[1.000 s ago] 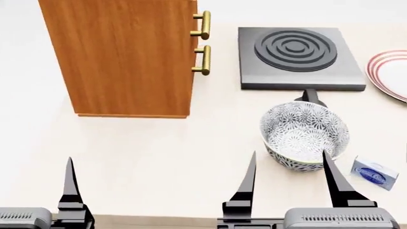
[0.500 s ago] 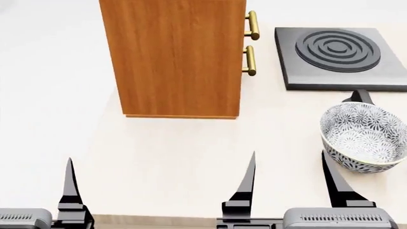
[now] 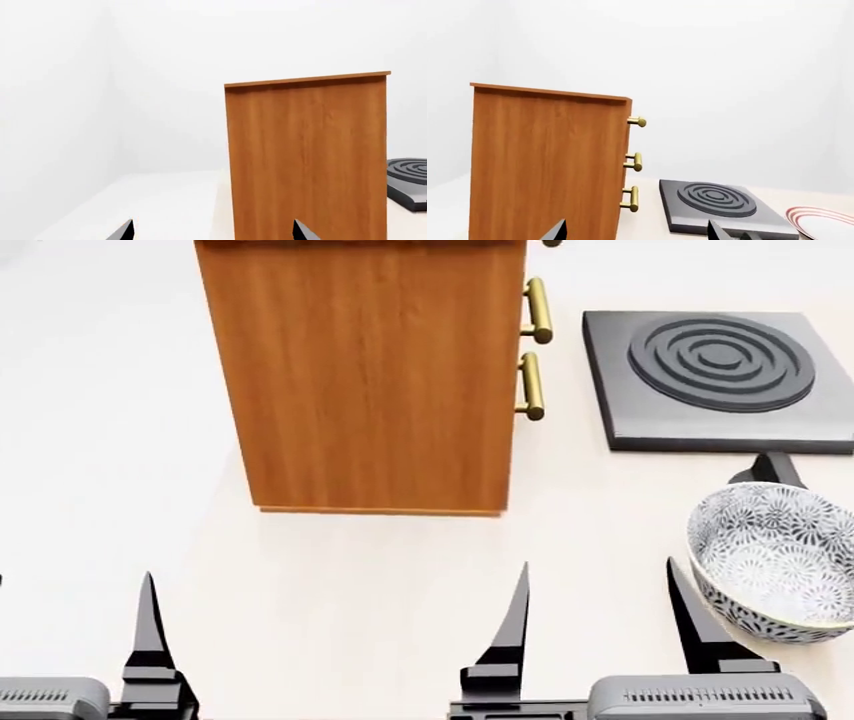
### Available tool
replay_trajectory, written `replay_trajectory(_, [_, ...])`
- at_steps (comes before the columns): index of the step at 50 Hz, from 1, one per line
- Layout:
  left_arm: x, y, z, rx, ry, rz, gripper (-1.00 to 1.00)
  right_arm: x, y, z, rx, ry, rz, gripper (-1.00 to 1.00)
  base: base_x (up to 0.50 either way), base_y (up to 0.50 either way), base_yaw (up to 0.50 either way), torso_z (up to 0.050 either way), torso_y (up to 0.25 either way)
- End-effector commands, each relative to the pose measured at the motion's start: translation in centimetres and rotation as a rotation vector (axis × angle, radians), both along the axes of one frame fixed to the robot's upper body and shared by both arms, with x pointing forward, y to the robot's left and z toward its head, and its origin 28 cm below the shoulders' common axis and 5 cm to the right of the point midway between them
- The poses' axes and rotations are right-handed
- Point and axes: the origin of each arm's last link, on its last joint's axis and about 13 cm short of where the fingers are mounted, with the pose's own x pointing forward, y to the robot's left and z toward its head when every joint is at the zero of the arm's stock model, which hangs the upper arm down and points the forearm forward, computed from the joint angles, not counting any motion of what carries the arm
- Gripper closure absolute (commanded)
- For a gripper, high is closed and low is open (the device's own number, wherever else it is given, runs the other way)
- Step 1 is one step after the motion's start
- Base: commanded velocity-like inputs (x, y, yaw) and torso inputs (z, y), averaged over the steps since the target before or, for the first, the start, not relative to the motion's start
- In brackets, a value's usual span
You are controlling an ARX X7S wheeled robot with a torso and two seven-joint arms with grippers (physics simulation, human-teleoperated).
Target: Put the bowl on the top of the cabinet.
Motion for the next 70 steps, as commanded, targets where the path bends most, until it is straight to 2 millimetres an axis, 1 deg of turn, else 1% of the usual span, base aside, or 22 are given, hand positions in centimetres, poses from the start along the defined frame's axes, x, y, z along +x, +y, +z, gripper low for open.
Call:
replay_trajectory(1, [0.02,-0.03,-0.05,0.001,0.001,-0.002,-1.0,0.01,-0.06,-0.01,-0.001,0.001,0.002,-1.0,0.47,0.04,0.0,0.0,0.0])
replay_trajectory(13, [0.03,-0.04,-0.12,-0.001,0.0,-0.002,-1.0,0.1,-0.09,-0.07,-0.001,-0.002,-0.013,-1.0,0.45,0.03,0.0,0.0,0.0])
replay_trajectory(25, [-0.06,-0.05,-0.04,-0.002,0.0,-0.003,-1.0,0.05,-0.12,-0.1,0.0,0.011,-0.014,-1.0,0.02,0.0,0.0,0.0,0.0])
replay_trajectory(37, [-0.02,-0.12,-0.06,0.002,-0.001,-0.004,-1.0,0.07,-0.22,-0.18,0.005,0.008,-0.021,-1.0,0.46,0.0,0.0,0.0,0.0])
replay_trajectory(53, [-0.02,-0.15,-0.14,0.002,0.001,-0.005,-1.0,-0.08,-0.18,-0.11,0.015,0.011,-0.004,-1.0,0.0,0.0,0.0,0.0,0.0])
replay_trajectory(65, [-0.07,-0.15,-0.14,0.003,0.0,-0.006,-1.0,-0.04,-0.18,-0.16,0.016,0.006,-0.017,-1.0,0.49,0.0,0.0,0.0,0.001])
replay_trajectory(70, [-0.02,-0.15,-0.18,0.001,-0.001,-0.005,-1.0,-0.04,-0.18,-0.17,0.011,0.005,-0.021,-1.0,0.0,0.0,0.0,0.0,0.0])
